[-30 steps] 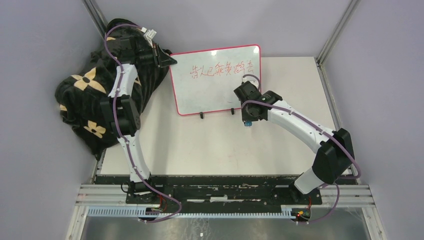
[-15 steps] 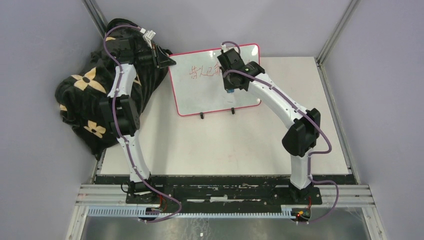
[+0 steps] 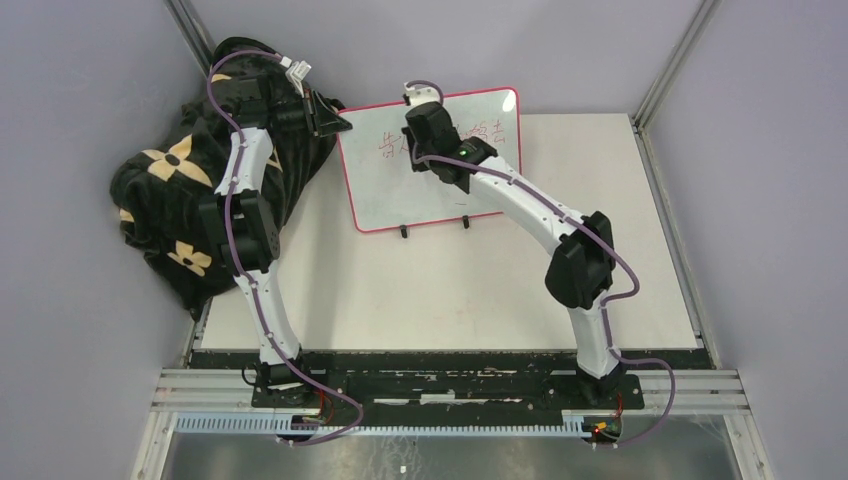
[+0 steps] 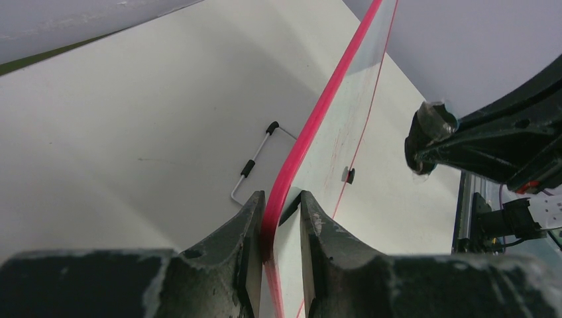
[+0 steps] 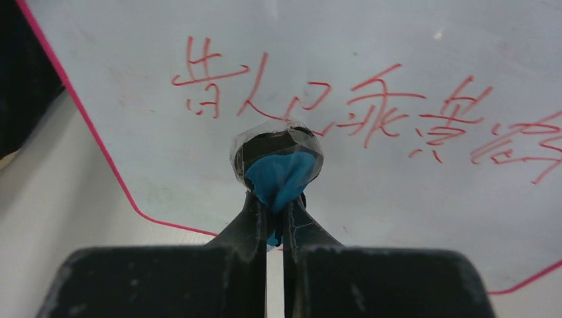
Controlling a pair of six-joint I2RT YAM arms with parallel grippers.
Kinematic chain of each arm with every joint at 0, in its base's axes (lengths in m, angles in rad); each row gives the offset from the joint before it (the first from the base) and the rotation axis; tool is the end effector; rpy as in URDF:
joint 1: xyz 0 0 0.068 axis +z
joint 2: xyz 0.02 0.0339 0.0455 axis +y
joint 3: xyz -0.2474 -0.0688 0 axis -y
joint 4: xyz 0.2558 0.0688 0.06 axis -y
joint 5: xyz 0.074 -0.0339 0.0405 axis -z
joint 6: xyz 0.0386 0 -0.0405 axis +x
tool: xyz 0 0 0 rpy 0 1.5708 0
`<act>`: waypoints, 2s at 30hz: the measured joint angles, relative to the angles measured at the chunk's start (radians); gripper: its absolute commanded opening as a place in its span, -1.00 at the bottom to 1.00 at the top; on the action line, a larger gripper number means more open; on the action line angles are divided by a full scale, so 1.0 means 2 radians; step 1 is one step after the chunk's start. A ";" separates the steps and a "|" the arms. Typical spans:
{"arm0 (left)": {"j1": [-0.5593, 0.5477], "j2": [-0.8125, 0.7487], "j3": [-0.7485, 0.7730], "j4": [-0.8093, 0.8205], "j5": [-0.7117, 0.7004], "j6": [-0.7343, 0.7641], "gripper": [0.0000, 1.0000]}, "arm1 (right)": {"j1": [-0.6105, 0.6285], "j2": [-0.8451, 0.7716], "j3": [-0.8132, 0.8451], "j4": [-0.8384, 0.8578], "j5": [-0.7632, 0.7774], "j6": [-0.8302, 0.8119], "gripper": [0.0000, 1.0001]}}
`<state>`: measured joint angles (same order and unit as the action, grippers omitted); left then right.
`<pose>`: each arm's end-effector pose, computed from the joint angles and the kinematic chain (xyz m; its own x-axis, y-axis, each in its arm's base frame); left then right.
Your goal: Erase the whiteboard
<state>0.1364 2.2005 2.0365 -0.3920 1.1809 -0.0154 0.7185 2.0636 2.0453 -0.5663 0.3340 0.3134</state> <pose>0.5034 0.0330 0.2841 -0.5340 -0.0792 -0.8418 0.7185 0.4822 -0.5012 0.3742 0.3104 0.3258 -0.5235 -0.0708 -0.8491 -0.2677 0.9597 0.0850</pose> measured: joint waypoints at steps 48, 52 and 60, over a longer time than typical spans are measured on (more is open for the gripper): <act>-0.007 -0.010 -0.012 -0.013 -0.025 0.000 -0.94 | -0.103 0.068 0.041 0.055 0.032 -0.042 -0.98; -0.007 -0.010 -0.012 -0.016 -0.022 0.000 -0.94 | -0.128 0.067 0.039 0.057 0.041 -0.061 -0.98; -0.007 -0.010 -0.010 -0.029 -0.015 0.000 -0.94 | -0.131 0.067 0.040 0.058 0.046 -0.083 -0.98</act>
<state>0.1223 2.1811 2.0167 -0.4507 1.1515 -0.0151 0.4561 2.1975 2.1258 -0.4500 0.4267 0.1482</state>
